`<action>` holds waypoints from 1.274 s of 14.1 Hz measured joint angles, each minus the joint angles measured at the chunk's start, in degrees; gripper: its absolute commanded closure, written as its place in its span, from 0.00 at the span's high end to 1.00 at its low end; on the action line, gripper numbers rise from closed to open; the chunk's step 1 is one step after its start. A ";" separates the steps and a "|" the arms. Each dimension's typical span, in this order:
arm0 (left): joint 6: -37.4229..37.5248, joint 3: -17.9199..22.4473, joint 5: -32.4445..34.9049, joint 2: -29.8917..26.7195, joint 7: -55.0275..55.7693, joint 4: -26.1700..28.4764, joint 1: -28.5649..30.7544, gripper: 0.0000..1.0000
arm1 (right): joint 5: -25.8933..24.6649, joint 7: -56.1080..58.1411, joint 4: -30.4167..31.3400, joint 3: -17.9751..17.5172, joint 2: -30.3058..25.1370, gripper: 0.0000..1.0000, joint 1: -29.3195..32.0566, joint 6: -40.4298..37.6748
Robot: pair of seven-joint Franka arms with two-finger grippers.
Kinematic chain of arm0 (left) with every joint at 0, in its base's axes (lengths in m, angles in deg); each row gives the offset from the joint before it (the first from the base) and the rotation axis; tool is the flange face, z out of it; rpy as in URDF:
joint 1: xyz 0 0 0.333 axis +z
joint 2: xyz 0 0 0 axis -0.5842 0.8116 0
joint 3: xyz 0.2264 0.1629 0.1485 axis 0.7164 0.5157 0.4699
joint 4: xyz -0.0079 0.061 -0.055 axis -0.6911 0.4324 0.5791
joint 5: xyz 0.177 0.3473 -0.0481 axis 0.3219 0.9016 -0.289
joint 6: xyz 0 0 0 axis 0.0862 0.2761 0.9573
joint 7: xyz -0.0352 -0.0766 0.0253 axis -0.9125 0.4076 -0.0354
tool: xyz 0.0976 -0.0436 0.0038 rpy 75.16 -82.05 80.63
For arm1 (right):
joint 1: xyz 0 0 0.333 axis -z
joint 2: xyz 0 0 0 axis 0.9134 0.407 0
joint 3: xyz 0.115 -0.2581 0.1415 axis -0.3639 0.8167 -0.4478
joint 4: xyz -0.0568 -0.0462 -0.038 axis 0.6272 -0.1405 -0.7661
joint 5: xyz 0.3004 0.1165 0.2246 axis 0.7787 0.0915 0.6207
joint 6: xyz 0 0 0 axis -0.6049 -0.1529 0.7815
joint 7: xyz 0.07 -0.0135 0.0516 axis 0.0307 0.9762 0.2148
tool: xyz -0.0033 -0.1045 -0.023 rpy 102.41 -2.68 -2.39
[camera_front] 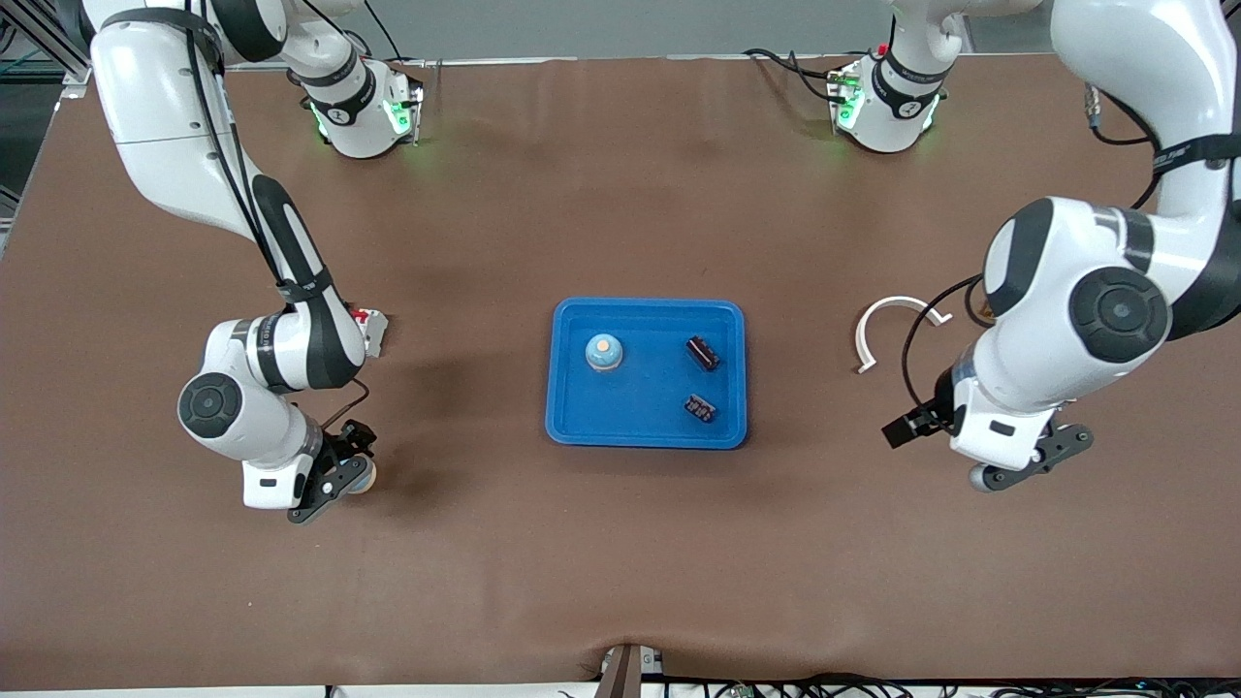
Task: Place electrolytic capacitor and blue bell in tray
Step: 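Grasp the second blue bell with the right gripper while the left gripper withdraws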
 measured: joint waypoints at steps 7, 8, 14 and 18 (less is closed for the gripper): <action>4.95 0.00 0.00 -3.91 -7.19 -0.05 1.52 1.00 | 0.00 0.81 -0.03 -0.01 1.61 1.00 0.00 1.54; 5.93 0.01 0.00 -4.84 -8.33 -0.08 1.82 1.00 | 0.00 0.83 -0.03 -0.01 1.69 1.00 0.00 1.74; 12.66 0.07 -0.08 -10.88 -17.13 -0.05 3.50 1.00 | 0.04 0.84 -0.04 0.00 2.46 1.00 0.40 2.00; 13.72 4.50 -4.63 -14.23 -23.64 1.60 2.95 1.00 | 0.75 0.84 -0.05 -0.01 2.62 1.00 0.80 2.01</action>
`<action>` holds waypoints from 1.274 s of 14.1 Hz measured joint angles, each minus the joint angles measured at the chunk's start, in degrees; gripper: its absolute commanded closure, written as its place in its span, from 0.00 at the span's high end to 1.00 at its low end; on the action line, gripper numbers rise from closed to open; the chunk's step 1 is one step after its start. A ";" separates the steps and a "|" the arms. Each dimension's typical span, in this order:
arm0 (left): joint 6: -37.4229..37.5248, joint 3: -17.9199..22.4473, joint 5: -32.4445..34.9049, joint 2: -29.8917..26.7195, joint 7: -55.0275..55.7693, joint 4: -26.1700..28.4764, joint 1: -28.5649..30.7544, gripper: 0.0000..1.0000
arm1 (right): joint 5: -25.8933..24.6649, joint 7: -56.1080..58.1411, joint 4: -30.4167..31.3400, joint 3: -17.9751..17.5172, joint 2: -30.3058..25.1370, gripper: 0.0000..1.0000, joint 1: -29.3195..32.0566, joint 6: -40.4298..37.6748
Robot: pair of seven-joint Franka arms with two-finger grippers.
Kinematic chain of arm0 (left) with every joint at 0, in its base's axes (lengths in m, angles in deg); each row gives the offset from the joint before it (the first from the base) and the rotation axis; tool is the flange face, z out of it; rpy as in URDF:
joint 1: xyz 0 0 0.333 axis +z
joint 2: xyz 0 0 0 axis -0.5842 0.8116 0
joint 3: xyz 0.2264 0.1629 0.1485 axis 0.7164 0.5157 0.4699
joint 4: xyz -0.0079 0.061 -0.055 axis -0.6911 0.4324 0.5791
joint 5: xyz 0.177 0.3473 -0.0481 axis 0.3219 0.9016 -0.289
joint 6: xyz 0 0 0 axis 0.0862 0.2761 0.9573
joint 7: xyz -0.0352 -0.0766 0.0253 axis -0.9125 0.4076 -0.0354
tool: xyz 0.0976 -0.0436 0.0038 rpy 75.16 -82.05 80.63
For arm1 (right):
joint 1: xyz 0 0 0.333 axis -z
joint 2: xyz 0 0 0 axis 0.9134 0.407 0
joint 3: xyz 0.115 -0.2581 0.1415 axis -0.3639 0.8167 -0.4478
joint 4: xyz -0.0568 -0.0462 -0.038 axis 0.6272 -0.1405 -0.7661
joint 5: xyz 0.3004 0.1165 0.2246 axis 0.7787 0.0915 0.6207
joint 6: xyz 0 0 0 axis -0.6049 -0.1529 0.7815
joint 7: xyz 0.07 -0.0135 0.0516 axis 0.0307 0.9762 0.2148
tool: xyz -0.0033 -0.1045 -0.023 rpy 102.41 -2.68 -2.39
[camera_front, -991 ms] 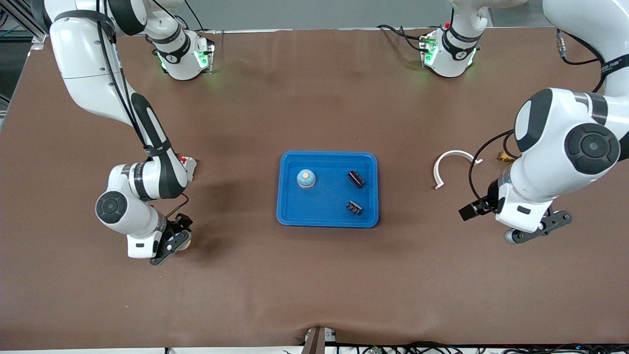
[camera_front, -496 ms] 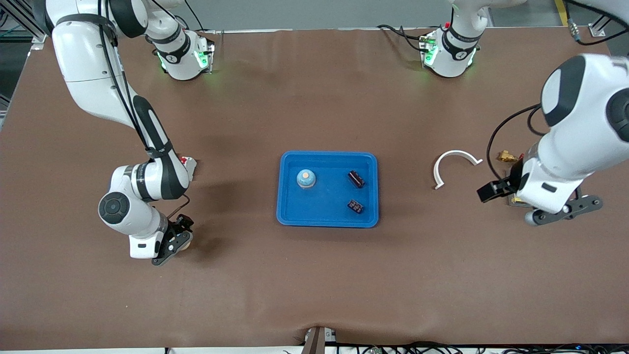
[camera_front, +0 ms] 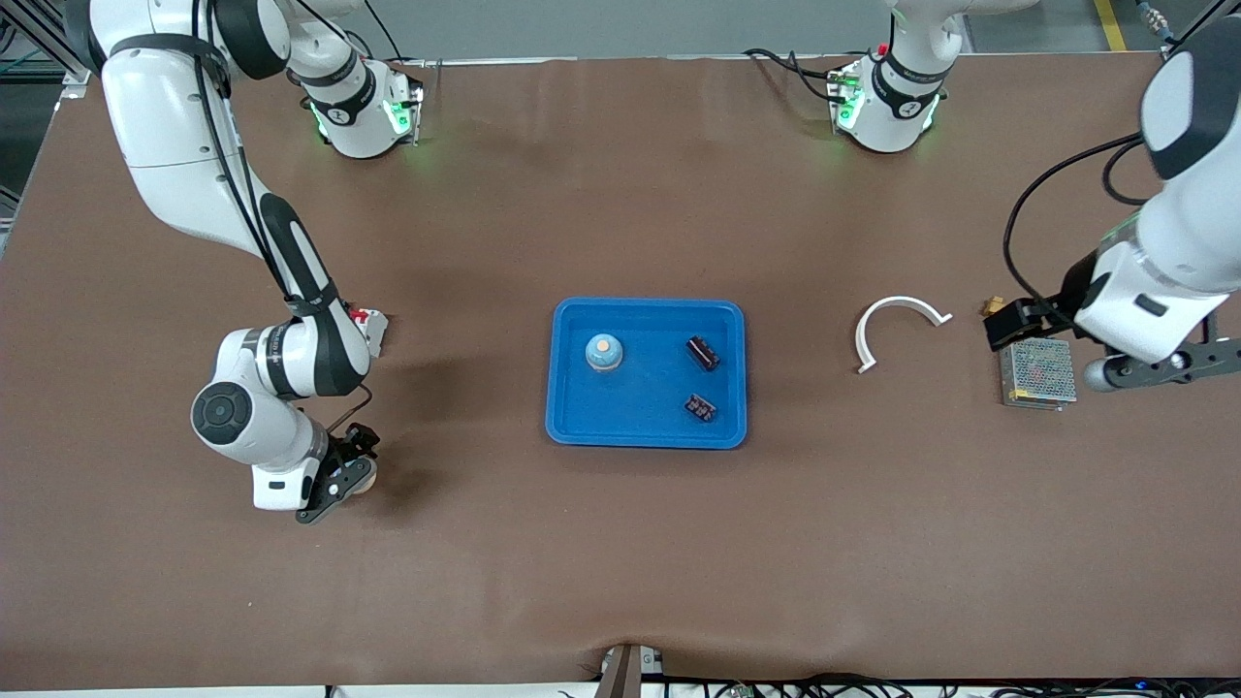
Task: Place electrolytic capacitor and blue bell in tray
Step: 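Grasp the second blue bell with the right gripper while the left gripper withdraws, then carry the second bell with the right gripper into the tray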
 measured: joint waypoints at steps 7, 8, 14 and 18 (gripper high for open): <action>1.71 5.28 -1.24 -10.15 -4.86 7.78 -1.96 1.00 | 0.38 0.00 -0.01 -0.06 0.06 0.74 0.03 0.09; 1.93 5.45 -1.24 -11.13 -4.84 8.31 -2.21 1.00 | 0.39 0.00 -0.01 -0.06 0.06 0.67 0.04 0.10; 2.04 6.90 -1.24 -12.57 -4.68 8.90 -2.70 1.00 | 0.73 -0.01 -0.31 -0.10 0.07 0.52 0.05 0.08; 2.02 7.49 -1.24 -12.75 -4.57 9.01 -2.74 1.00 | 1.80 -0.01 -0.88 -0.32 0.08 0.52 0.05 -0.15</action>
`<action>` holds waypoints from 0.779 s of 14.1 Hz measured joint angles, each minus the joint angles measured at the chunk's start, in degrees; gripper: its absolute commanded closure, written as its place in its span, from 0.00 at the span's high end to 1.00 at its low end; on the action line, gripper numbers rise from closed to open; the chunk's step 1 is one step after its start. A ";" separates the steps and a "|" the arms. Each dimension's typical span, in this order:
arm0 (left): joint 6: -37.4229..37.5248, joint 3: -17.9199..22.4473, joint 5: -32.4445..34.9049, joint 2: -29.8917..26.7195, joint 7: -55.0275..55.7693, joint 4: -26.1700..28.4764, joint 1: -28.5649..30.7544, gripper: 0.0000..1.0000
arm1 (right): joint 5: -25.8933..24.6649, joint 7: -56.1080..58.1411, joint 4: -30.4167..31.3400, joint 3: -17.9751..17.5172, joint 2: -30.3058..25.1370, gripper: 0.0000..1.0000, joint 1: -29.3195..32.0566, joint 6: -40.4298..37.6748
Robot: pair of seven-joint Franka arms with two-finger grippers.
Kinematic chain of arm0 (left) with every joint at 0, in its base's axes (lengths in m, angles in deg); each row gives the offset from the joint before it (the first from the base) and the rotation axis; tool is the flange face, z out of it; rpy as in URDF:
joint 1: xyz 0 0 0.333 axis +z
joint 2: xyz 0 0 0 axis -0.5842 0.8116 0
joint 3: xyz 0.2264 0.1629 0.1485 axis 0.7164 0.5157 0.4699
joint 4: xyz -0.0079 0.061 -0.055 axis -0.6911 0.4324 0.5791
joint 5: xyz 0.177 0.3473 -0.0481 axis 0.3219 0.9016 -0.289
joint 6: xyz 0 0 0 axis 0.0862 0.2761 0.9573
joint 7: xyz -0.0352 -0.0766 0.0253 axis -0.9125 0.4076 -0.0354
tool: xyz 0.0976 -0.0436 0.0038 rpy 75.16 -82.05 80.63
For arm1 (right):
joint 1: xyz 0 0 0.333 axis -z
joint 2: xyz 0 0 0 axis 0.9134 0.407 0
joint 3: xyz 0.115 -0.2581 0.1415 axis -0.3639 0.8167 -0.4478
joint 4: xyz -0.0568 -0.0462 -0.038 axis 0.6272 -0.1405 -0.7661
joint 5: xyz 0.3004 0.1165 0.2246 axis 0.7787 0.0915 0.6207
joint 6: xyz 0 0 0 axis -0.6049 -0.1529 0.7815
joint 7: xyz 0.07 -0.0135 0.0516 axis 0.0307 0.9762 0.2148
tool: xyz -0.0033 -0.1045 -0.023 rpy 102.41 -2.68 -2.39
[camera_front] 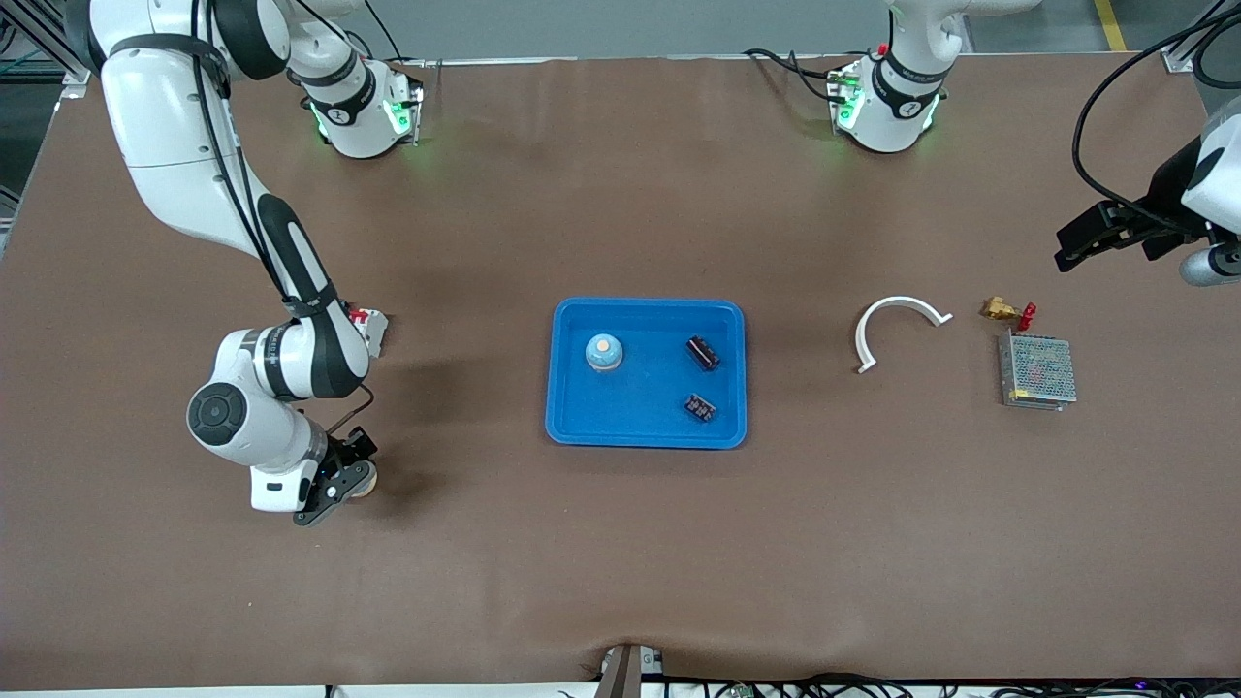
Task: Place electrolytic capacitor and blue bell in tray
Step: 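Carry the second bell with the right gripper into the tray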
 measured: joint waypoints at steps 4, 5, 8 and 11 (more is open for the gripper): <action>1.20 0.03 -1.02 -1.19 -0.05 0.03 -0.40 1.00 | 0.06 -0.01 -3.31 -0.14 -0.01 0.52 0.00 -4.71; 2.51 0.03 -1.04 -1.31 -0.05 0.03 -0.51 1.00 | 0.28 -0.09 -4.32 -0.23 -0.01 0.52 -0.02 -6.20; 4.85 0.03 -1.11 -1.67 -0.05 0.03 -0.68 1.00 | 2.51 -1.46 -6.78 -0.52 -0.08 0.52 -0.32 -10.22; 4.91 0.02 -1.14 -1.79 -0.08 0.03 -1.31 1.00 | 2.88 -7.25 -9.18 -0.79 -0.45 0.52 -2.03 -14.32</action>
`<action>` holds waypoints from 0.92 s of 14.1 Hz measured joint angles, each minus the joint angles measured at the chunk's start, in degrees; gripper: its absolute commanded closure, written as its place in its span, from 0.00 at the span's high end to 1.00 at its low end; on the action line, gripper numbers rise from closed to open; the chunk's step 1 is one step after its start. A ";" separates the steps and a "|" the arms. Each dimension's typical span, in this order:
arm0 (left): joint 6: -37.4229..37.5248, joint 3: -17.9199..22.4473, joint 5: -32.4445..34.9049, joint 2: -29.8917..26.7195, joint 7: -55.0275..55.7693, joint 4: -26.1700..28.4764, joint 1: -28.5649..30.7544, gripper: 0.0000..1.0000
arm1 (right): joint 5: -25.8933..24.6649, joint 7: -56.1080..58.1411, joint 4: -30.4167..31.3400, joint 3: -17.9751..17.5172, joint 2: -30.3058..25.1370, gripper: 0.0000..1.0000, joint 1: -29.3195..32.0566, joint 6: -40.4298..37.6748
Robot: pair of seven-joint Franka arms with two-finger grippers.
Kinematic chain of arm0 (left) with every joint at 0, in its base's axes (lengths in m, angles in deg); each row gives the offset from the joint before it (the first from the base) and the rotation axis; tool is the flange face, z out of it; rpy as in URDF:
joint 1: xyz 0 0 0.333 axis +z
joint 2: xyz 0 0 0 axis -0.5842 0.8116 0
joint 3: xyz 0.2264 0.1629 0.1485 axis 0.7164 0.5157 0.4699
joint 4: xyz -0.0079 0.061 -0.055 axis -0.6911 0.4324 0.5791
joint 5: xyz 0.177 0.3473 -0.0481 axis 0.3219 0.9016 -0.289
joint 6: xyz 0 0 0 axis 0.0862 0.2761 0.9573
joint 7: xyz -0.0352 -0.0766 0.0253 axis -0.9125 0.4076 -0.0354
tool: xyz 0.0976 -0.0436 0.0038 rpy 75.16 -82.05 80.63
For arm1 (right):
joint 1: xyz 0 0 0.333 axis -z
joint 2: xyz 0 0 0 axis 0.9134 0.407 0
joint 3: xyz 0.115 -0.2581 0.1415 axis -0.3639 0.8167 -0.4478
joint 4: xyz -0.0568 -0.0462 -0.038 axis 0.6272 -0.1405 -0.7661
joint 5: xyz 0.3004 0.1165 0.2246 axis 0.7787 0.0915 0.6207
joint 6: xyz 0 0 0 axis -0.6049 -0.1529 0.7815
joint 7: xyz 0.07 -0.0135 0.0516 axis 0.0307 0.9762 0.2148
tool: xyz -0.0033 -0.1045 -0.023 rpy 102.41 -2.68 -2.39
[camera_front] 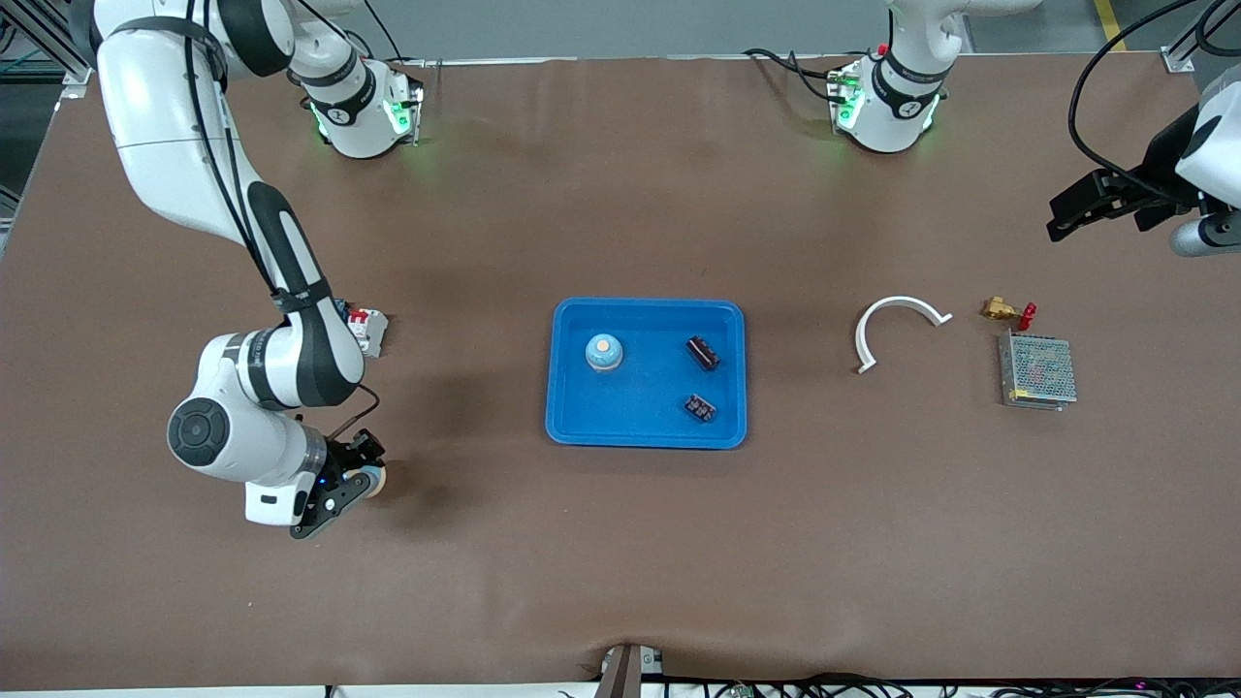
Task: Place electrolytic capacitor and blue bell in tray
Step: 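Carry the second bell with the right gripper into the tray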
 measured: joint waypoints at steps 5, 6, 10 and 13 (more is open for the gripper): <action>-0.25 0.00 -0.01 -0.40 0.07 0.00 -1.20 1.00 | 0.11 -14.83 -1.46 -0.15 -0.72 0.53 -4.76 -3.30; -0.41 -0.02 -0.01 -0.41 0.11 0.00 -1.53 1.00 | 0.12 -18.31 -1.47 -0.19 -1.09 0.53 -5.68 -3.87; -0.77 -0.02 -0.01 -0.41 0.12 0.00 -1.84 1.00 | 0.15 -32.95 -1.51 -0.42 -3.35 0.53 -10.23 -5.60; -1.23 -0.02 -0.01 -0.41 0.12 0.03 -1.85 1.00 | 0.16 -44.04 -1.49 -0.52 -4.54 0.53 -14.25 -6.07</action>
